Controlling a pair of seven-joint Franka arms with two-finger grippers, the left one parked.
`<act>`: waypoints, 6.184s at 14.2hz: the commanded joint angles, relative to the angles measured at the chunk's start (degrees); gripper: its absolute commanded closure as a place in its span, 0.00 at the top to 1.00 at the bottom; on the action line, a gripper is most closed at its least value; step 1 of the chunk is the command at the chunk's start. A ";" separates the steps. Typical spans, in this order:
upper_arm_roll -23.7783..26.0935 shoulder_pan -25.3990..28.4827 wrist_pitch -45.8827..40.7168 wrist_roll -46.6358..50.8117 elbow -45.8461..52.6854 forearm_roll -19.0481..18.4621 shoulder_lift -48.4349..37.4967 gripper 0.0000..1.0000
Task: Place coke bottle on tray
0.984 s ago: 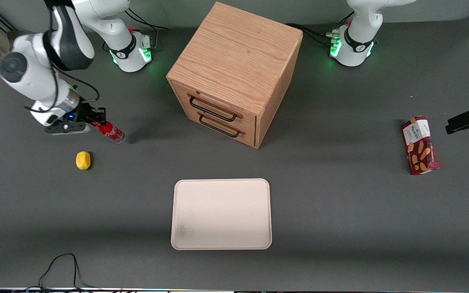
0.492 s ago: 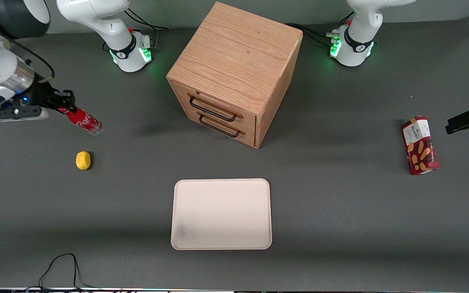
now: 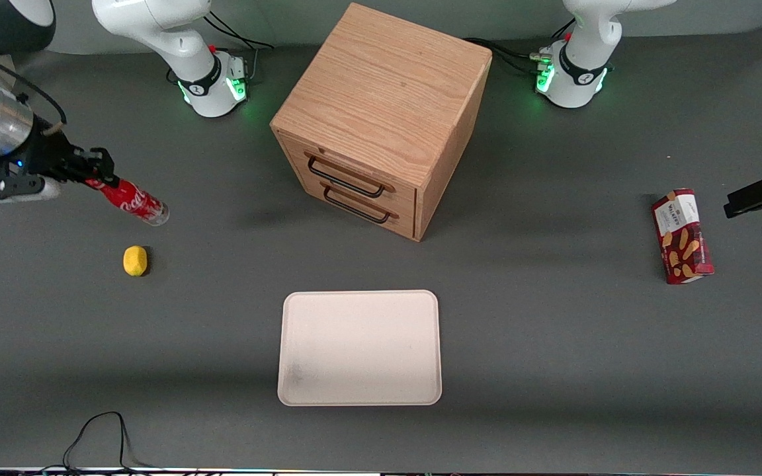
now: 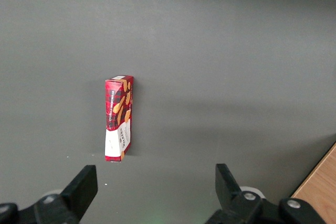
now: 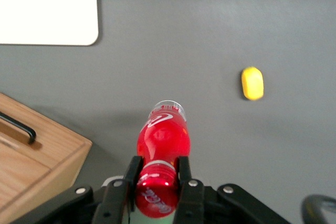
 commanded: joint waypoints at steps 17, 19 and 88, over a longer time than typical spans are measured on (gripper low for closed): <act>4.18 12.47 6.90 27.26 51.42 3.48 48.12 0.00; 4.18 12.56 8.83 27.18 50.98 3.48 49.79 0.00; 6.64 -13.54 -4.43 -1.56 6.15 -1.18 -1.97 1.00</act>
